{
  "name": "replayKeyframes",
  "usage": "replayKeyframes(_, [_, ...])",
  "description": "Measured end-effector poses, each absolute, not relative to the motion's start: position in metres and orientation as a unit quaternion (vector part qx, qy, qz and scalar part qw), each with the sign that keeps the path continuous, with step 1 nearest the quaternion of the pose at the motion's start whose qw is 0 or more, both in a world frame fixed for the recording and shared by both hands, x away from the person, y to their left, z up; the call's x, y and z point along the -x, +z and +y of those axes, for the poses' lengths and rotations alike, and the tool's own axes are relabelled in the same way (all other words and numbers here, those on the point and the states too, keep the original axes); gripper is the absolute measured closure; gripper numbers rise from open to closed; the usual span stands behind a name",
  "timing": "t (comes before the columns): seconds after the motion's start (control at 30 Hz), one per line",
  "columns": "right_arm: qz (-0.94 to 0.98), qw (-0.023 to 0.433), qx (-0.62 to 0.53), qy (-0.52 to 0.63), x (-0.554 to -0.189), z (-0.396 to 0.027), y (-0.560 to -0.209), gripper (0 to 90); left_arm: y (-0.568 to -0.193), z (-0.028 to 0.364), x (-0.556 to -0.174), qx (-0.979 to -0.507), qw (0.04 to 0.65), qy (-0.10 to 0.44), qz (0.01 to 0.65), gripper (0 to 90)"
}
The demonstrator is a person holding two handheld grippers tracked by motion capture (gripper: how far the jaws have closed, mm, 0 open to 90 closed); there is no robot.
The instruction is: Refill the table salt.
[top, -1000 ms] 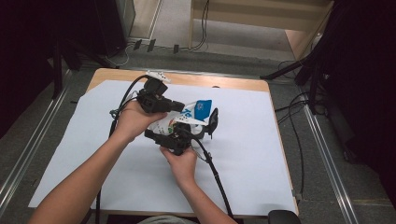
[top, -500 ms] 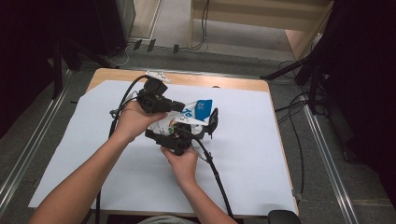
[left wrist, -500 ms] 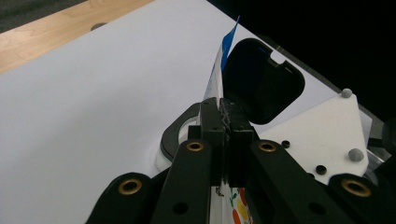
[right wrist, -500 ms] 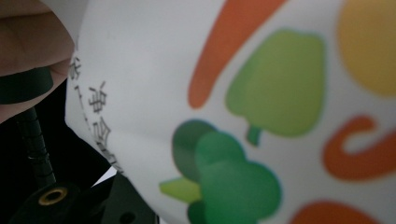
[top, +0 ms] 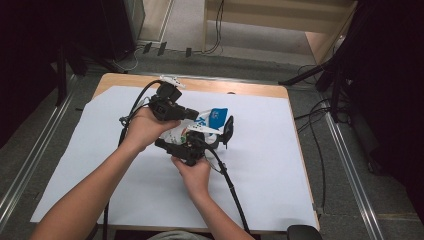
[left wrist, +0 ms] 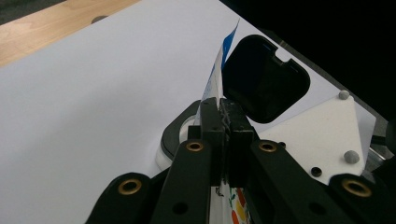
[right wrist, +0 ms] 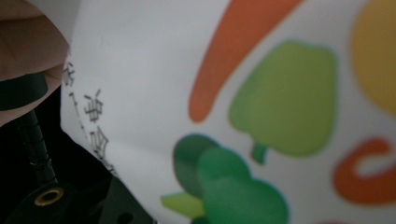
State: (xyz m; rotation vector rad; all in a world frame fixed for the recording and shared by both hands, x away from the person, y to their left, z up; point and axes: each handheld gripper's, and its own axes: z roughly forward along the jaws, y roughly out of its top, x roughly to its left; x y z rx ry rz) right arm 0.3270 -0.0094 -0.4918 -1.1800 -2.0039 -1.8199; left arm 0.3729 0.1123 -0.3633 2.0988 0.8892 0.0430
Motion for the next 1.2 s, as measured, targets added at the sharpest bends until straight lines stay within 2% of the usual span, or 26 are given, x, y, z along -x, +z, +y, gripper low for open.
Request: replayKeyframes(1.2, [-0.678, 0.089, 0.398, -0.612, -0.327, -0.0081, -0.4908, 57.9, -0.3613, 0.1134, -0.372, -0.84, 0.413, 0.018, 0.35, 89.6])
